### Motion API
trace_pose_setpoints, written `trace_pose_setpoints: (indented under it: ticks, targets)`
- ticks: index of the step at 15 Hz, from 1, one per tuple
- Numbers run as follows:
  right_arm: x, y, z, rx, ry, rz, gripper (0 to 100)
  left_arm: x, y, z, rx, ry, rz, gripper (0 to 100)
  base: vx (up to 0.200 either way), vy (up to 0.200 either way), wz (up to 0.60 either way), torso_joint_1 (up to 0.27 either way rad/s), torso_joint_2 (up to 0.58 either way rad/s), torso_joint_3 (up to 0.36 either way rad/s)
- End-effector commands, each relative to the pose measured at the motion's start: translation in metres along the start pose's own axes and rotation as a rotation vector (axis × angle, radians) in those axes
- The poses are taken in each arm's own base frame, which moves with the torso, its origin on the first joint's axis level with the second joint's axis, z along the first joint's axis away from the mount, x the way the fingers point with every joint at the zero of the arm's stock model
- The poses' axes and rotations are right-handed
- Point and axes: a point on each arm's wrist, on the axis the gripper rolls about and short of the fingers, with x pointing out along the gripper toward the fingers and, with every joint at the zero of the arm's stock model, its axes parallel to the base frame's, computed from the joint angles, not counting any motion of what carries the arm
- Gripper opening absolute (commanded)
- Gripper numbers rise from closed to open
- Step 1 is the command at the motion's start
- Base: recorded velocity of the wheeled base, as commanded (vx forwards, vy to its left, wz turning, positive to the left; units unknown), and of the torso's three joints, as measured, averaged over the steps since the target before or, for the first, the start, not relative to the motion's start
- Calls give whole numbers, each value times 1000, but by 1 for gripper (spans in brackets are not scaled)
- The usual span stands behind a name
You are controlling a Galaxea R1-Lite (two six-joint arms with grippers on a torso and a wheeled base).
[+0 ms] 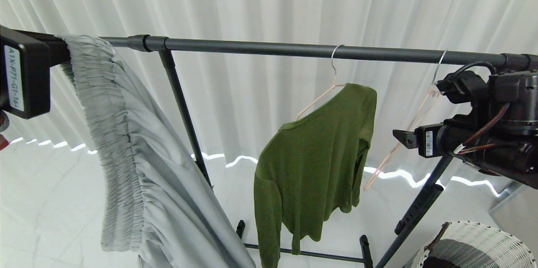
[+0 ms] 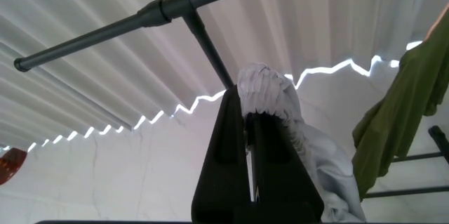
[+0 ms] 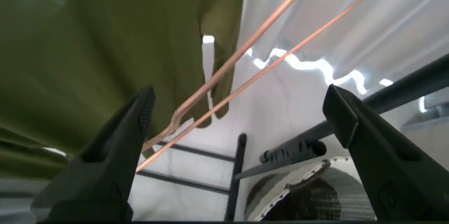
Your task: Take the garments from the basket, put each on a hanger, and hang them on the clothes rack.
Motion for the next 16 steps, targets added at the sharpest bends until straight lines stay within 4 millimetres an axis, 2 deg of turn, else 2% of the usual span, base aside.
trace_pose_setpoints:
  ticks: [1, 7, 16]
  targets:
    - [9, 2, -6, -10, 29, -4, 100, -1, 1, 0, -1, -1, 2, 0, 0, 0, 0, 0, 0, 0]
    - [16, -2, -10, -3, 48, -69, 100, -1, 0, 0, -1, -1, 0, 0, 0, 0, 0, 0, 0, 0]
    - [12, -2, -8, 56, 35, -68, 100, -1, 0, 0, -2, -2, -1, 0, 0, 0, 0, 0, 0, 0]
